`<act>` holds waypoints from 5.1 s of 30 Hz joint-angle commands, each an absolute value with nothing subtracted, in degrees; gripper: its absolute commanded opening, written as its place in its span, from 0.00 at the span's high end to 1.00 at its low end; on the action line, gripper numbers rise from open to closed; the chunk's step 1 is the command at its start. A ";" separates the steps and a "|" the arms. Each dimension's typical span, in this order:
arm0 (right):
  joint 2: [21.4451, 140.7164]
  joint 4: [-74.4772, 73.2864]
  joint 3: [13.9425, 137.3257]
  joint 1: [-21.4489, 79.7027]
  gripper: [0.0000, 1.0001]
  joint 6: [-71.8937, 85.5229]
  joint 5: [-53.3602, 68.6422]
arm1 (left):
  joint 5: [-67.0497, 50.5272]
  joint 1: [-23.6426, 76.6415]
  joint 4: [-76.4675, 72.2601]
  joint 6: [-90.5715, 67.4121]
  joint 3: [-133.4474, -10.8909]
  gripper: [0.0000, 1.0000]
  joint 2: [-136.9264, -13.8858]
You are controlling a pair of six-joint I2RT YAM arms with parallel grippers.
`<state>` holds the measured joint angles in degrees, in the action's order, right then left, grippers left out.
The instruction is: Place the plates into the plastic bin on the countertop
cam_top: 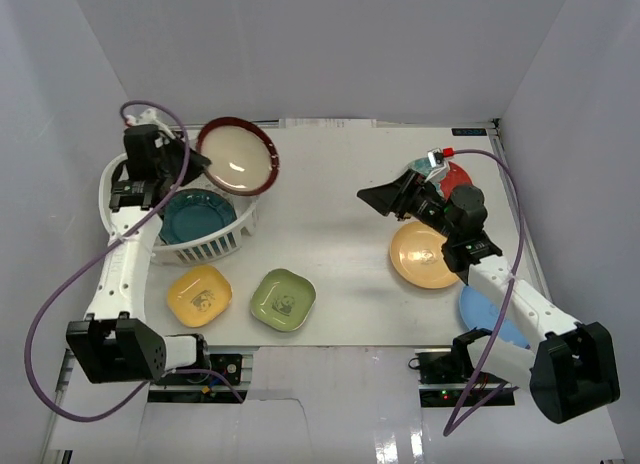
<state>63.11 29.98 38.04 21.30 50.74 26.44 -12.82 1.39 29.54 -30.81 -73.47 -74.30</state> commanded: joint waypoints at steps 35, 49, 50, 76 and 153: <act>53.79 13.10 27.34 21.62 0.08 37.71 19.26 | 12.04 -7.38 21.27 -26.89 -52.92 0.53 -66.89; 60.02 8.62 32.69 19.26 0.55 37.09 10.03 | 11.69 -6.51 22.76 -27.16 -50.10 0.02 -59.52; 60.90 8.35 33.13 18.47 0.56 37.09 10.19 | 13.69 -5.72 22.68 -26.38 -50.10 0.02 -58.63; 93.86 17.92 44.47 -16.26 0.33 47.02 5.18 | -37.16 19.59 17.60 -22.93 -51.69 0.02 -51.59; 58.54 18.38 27.60 16.08 0.15 41.05 37.18 | 8.87 -11.25 26.90 -31.20 -69.53 1.00 -59.94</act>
<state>60.27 22.90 27.49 15.33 46.57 38.48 7.79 -11.62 33.89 -29.89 -70.15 -62.00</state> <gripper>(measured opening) 0.853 0.088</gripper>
